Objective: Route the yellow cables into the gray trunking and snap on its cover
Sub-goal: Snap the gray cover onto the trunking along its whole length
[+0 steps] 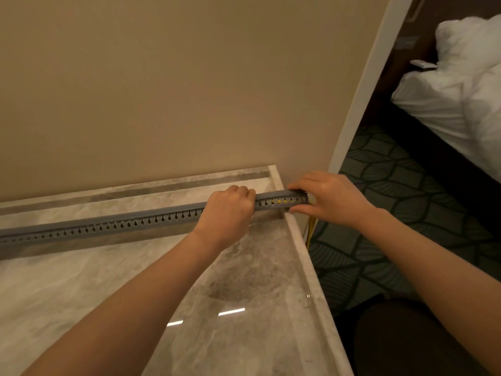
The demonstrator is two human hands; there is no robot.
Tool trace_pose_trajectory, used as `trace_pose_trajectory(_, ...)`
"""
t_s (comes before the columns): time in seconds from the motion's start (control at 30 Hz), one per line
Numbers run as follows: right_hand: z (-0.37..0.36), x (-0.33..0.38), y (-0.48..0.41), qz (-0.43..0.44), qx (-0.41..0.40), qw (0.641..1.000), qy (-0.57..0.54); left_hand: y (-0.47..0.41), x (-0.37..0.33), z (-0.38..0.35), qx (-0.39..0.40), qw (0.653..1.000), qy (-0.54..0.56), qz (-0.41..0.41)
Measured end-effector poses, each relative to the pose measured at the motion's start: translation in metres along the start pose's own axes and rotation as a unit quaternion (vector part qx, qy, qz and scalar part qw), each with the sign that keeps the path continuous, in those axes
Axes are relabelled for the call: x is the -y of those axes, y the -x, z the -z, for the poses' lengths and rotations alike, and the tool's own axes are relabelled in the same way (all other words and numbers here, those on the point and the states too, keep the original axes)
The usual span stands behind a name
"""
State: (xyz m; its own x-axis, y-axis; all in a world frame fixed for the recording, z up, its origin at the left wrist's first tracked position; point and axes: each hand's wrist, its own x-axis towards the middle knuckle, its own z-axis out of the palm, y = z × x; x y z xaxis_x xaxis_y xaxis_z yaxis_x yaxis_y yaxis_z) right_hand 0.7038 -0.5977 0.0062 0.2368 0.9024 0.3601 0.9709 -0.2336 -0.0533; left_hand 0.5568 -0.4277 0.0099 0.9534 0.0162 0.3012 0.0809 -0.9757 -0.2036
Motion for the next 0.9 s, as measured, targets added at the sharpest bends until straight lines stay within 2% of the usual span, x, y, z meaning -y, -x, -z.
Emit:
trace_pose_trajectory(0.37,0.002,-0.006,0.005,0.042,-0.002,0.999,0.021,0.001,0.000,-0.005,-0.001,1.000,0.013,-0.001)
trace_pose_trajectory(0.7,-0.002,-0.007,0.005,0.049,-0.018,0.998,0.024,-0.014,-0.008,0.004,0.060,0.998,-0.027,-0.024)
trace_pose_trajectory(0.83,0.004,-0.006,0.002,0.061,0.017,0.997,0.044,-0.022,-0.012,0.004,0.084,0.994,-0.059,-0.034)
trace_pose_trajectory(0.9,0.010,-0.002,-0.004,0.069,0.059,0.991,0.096,-0.023,-0.012,0.005,0.104,0.990,-0.079,-0.043)
